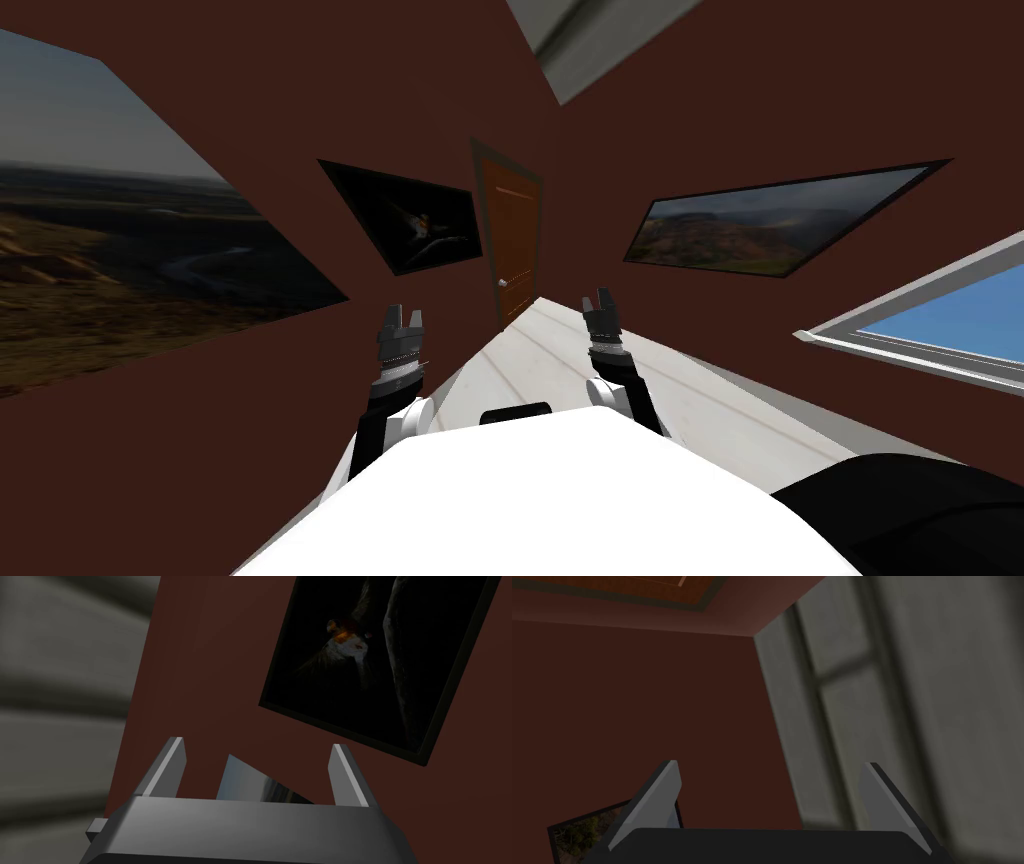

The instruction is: Pull the door open

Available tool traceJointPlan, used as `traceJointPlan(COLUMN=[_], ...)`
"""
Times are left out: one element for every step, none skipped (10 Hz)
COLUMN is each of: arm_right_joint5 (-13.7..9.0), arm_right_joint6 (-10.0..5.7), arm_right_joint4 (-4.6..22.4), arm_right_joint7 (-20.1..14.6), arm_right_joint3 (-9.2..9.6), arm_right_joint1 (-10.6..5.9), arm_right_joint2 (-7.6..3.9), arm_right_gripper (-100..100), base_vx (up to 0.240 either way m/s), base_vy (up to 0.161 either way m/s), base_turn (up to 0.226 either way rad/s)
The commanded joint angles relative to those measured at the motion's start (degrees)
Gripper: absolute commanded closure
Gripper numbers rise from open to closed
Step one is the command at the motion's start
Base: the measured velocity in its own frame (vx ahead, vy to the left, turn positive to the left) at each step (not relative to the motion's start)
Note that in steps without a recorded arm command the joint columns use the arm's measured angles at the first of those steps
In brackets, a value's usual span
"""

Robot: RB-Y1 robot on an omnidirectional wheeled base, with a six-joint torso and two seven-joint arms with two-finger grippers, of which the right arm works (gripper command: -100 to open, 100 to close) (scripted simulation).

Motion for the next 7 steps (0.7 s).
traceJointPlan(arm_right_joint5=[0.6, 0.8, 1.2, 1.7, 2.0, 2.3, 2.6], arm_right_joint6=[-0.50, -0.66, -0.99, -1.40, -1.63, -1.87, -2.10], arm_right_joint4=[2.1, 2.8, 4.1, 5.8, 6.8, 7.7, 8.7], arm_right_joint7=[1.3, 1.8, 2.6, 3.7, 4.3, 4.9, 5.6], arm_right_joint3=[-0.03, -0.04, -0.06, -0.09, -0.11, -0.12, -0.14], arm_right_joint1=[-0.77, -1.02, -1.51, -2.14, -2.50, -2.85, -3.21], arm_right_joint2=[-0.36, -0.47, -0.68, -0.93, -1.06, -1.20, -1.33], arm_right_gripper=[-100, -100, -100, -100, -100, -100, -100], base_vx=[0.068, 0.106, 0.098, 0.142, 0.128, 0.083, 0.079], base_vy=[-0.018, -0.036, -0.036, -0.054, -0.055, -0.035, -0.030], base_turn=[0.081, 0.085, 0.071, 0.078, 0.074, 0.068, 0.063])
